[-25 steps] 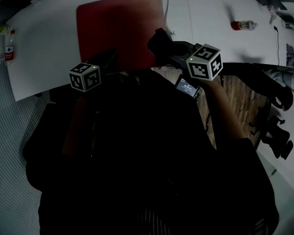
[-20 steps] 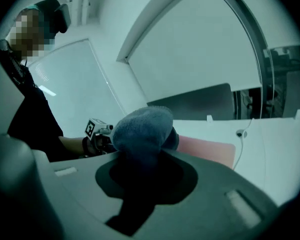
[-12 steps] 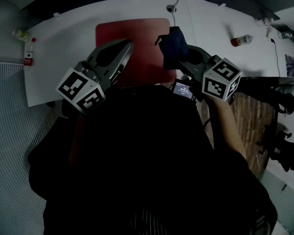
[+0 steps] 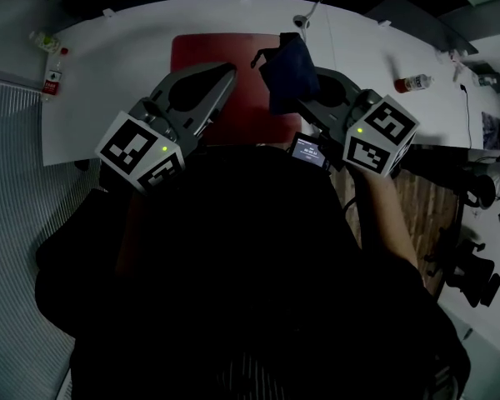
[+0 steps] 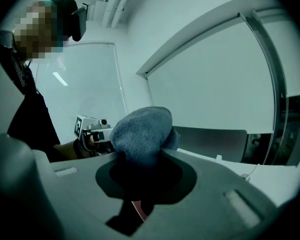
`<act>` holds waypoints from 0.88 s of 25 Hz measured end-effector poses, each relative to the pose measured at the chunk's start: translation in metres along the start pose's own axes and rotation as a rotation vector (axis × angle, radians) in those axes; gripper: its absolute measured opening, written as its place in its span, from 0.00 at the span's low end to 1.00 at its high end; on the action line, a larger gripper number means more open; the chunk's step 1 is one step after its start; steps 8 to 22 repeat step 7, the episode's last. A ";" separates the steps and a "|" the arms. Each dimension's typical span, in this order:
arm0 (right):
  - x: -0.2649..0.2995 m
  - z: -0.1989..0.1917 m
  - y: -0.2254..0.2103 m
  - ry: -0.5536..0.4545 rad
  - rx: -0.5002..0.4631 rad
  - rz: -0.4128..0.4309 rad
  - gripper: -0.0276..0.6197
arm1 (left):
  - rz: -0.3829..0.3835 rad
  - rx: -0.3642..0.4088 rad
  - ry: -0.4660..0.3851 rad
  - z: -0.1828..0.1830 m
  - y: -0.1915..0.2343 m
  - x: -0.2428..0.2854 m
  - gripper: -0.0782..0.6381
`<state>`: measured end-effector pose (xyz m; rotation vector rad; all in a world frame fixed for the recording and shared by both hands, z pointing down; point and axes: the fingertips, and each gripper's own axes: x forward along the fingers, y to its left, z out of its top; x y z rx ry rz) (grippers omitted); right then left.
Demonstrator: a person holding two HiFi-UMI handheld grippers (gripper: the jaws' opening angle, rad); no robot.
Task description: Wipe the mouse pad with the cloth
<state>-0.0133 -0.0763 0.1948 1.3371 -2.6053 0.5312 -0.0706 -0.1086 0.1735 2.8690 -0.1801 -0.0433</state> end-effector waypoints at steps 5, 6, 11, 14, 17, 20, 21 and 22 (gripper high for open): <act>0.011 -0.003 0.000 0.003 0.001 0.025 0.14 | 0.020 0.011 0.004 -0.002 0.007 -0.004 0.12; 0.013 -0.004 0.000 0.004 0.001 0.028 0.14 | 0.025 0.010 0.004 -0.003 0.009 -0.005 0.12; 0.015 -0.005 0.000 0.005 0.001 0.031 0.14 | 0.029 0.009 0.005 -0.004 0.010 -0.006 0.12; 0.015 -0.005 0.000 0.005 0.001 0.031 0.14 | 0.029 0.009 0.005 -0.004 0.010 -0.006 0.12; 0.015 -0.005 0.000 0.005 0.001 0.031 0.14 | 0.029 0.009 0.005 -0.004 0.010 -0.006 0.12; 0.015 -0.005 0.000 0.005 0.001 0.031 0.14 | 0.029 0.009 0.005 -0.004 0.010 -0.006 0.12; 0.015 -0.005 0.000 0.005 0.001 0.031 0.14 | 0.029 0.009 0.005 -0.004 0.010 -0.006 0.12; 0.015 -0.005 0.000 0.005 0.001 0.031 0.14 | 0.029 0.009 0.005 -0.004 0.010 -0.006 0.12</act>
